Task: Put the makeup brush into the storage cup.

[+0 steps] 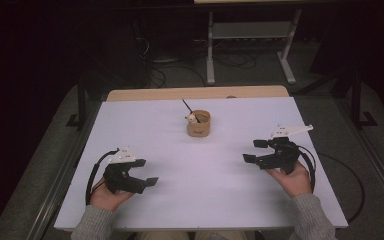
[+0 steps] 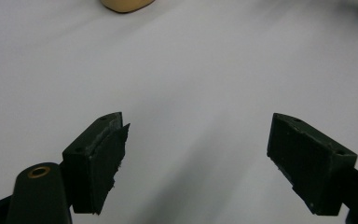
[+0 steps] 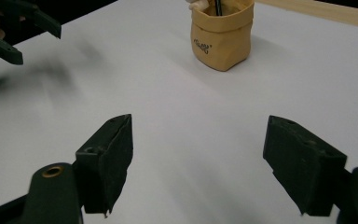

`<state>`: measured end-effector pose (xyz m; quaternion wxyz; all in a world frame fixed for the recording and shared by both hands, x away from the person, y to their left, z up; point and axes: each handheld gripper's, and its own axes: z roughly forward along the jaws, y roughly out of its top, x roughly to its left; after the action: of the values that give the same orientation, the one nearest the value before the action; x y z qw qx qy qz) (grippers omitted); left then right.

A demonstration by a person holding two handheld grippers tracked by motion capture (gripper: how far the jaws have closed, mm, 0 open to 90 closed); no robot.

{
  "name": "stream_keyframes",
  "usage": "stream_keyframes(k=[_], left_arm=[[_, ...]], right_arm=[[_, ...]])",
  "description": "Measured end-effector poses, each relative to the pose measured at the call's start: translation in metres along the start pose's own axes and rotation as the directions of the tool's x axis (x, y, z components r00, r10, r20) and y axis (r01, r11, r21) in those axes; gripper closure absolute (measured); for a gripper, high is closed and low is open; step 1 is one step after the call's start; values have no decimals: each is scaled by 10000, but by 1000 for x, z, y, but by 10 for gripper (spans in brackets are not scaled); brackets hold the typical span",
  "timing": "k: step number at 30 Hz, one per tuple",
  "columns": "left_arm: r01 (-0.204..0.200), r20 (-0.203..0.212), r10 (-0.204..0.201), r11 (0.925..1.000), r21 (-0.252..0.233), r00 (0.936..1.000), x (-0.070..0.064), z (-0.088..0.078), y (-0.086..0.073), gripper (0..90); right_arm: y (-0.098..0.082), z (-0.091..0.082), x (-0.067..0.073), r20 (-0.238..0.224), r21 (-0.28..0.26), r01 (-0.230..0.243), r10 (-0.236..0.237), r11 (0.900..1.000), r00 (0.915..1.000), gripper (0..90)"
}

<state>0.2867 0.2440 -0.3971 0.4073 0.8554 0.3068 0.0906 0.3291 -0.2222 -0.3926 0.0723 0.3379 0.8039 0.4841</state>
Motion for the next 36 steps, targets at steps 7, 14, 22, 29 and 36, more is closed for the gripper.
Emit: stream_keyframes(k=[7, 14, 22, 29, 36], left_arm=[[77, 82, -77, 10000, 4, 9999, 1, -1, -1, 175], [50, 68, -50, 10000, 11, 10000, -1, -1, -1, 174], [44, 112, -44, 10000, 54, 9999, -2, 0, -2, 173], [96, 105, -96, 9999, 47, 9999, -2, -1, -4, 173], [-12, 150, 11, 9999, 105, 9999, -4, 0, -5, 173]], right_arm=[[-8, -2, 3, 216, -8, -34, 34, 10000, 9998, 194], [-18, -7, 6, 306, 41, -96, 95, 9999, 9995, 185], [-32, -12, 5, 399, -13, -364, 364, 9993, 9985, 181], [-43, -17, 5, 504, -57, -528, 530, 9986, 9973, 170], [-49, -20, 7, 538, -84, -600, 603, 9982, 9967, 162]])
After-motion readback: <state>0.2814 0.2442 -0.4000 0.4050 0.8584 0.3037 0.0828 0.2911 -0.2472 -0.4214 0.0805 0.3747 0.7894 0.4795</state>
